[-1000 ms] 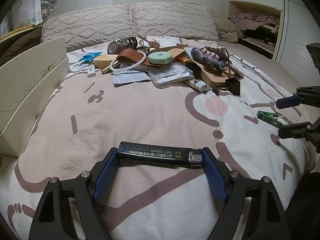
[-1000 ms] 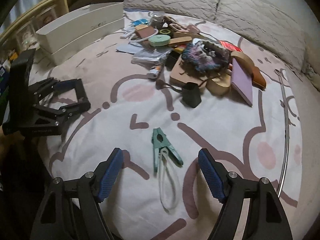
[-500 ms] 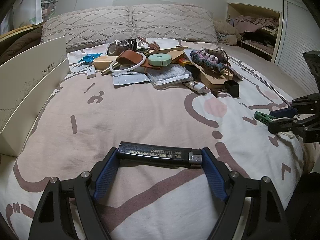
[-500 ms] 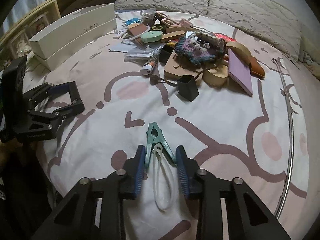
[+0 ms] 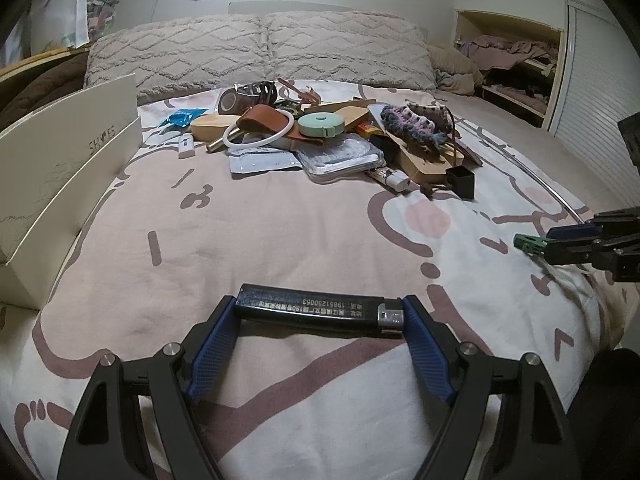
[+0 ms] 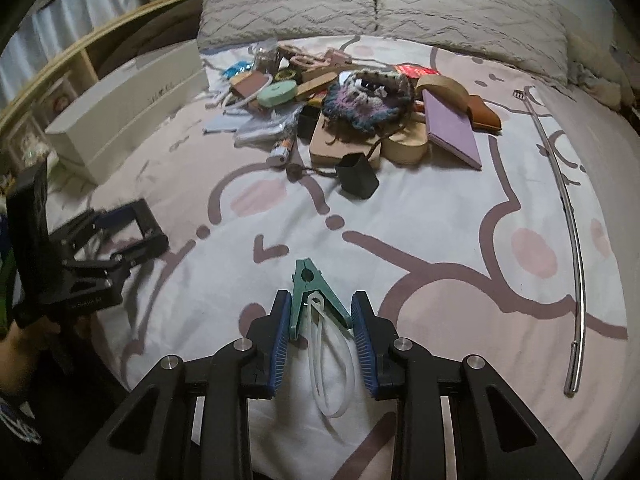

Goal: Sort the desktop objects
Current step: 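Grasp the green clothespin with white cord using the right tool, then carry the lighter in the left tool while the right tool carries the clothespin to the box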

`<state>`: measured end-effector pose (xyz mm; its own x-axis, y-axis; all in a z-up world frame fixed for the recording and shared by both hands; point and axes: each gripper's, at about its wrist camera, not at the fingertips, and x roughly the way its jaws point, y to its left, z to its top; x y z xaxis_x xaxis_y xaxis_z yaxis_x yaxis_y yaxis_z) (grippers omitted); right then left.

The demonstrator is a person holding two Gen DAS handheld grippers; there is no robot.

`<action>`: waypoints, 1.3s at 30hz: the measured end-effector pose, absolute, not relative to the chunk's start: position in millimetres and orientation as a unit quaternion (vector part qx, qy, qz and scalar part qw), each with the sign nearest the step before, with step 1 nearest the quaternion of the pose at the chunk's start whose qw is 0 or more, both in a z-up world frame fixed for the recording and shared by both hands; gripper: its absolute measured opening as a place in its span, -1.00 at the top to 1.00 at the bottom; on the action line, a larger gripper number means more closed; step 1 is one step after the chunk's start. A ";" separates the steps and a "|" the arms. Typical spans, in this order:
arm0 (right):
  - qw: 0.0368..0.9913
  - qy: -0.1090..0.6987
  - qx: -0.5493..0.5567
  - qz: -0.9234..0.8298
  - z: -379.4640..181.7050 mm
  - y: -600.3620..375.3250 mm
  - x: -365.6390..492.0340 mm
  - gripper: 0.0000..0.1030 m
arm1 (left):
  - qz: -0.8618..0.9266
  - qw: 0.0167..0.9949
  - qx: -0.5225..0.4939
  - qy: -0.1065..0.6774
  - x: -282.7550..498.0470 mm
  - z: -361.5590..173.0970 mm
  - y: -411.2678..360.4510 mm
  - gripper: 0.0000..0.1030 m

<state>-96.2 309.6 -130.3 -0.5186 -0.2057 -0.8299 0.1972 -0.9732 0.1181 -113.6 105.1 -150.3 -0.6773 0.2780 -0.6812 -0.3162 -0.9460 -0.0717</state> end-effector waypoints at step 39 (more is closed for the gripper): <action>0.107 -0.089 0.325 -0.935 -64.1 202.2 -121.1 0.40 | 0.951 0.132 -0.280 -0.015 -129.9 -40.5 37.1 -0.58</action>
<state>-121.1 202.2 -64.1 -0.7656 -0.2592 -0.5888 0.1430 -0.9609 0.2370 -129.9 37.1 -40.5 -0.8083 0.2602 -0.5281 -0.2429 -0.9645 -0.1034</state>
